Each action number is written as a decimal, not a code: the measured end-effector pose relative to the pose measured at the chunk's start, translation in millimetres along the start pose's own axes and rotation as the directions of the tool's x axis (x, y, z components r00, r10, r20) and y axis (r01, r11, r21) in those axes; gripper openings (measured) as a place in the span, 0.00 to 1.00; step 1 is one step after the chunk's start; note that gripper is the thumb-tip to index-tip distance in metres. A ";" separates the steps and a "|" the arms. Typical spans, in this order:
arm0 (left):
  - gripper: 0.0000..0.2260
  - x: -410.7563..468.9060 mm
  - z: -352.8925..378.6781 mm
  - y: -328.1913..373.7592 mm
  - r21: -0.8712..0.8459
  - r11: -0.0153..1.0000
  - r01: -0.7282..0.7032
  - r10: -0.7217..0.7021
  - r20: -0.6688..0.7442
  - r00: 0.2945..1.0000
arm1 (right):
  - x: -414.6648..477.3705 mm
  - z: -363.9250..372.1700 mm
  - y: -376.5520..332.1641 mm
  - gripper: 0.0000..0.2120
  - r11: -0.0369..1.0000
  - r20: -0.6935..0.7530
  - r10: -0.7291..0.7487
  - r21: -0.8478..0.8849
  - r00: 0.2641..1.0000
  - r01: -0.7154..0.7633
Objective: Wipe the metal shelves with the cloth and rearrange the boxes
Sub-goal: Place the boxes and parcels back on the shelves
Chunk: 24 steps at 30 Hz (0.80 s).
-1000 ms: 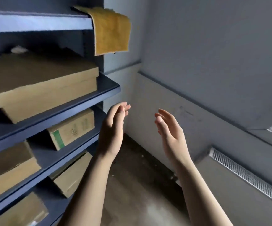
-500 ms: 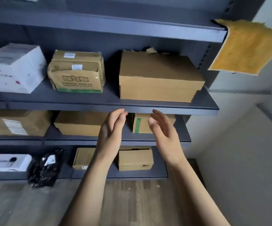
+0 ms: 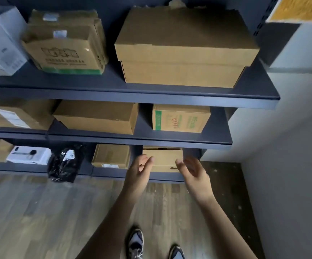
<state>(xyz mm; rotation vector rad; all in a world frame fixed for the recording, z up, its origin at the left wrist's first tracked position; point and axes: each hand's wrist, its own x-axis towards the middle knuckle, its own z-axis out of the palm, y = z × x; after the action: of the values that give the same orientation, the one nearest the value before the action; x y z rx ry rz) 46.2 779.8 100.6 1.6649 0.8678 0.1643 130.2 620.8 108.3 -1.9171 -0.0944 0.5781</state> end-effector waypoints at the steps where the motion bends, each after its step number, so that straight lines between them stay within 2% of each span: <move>1: 0.14 10.2 4.5 -14.8 0.022 0.999 0.025 -0.025 0.001 1.000 | 7.6 4.4 13.2 0.27 1.000 0.004 0.021 -0.020 1.000 -0.021; 3: 0.19 36.3 14.2 -48.7 0.064 0.996 0.067 -0.067 -0.004 0.998 | 28.8 14.4 44.7 0.29 0.997 0.012 0.055 -0.051 0.998 -0.054; 5: 0.20 69.1 28.5 -90.5 0.098 0.992 0.080 -0.079 -0.017 0.997 | 60.8 28.4 84.8 0.32 0.994 0.006 0.078 -0.077 0.997 -0.077; 10: 0.29 166.5 70.7 -217.7 0.200 0.974 0.106 -0.105 -0.013 0.994 | 161.5 79.9 209.2 0.37 0.979 -0.042 0.092 -0.180 0.995 -0.098; 18: 0.45 307.0 118.0 -378.9 0.273 0.961 0.044 -0.012 -0.117 0.993 | 314.3 133.4 378.9 0.43 0.920 -0.138 0.005 -0.387 0.990 -0.058; 21: 0.47 338.0 126.4 -412.1 0.295 0.955 0.029 0.010 -0.131 0.991 | 346.3 138.5 417.2 0.44 0.916 -0.160 -0.021 -0.399 0.987 -0.045; 24: 0.48 364.5 136.5 -440.4 0.297 0.954 -0.036 0.064 -0.088 0.994 | 370.2 140.6 438.3 0.44 0.918 -0.117 -0.032 -0.395 0.993 -0.018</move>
<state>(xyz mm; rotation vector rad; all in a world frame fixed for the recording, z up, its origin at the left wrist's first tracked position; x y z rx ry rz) 181.6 910.3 -456.3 1.9722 0.9590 0.1567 307.8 677.8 -452.1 -2.3415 -0.1492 0.4589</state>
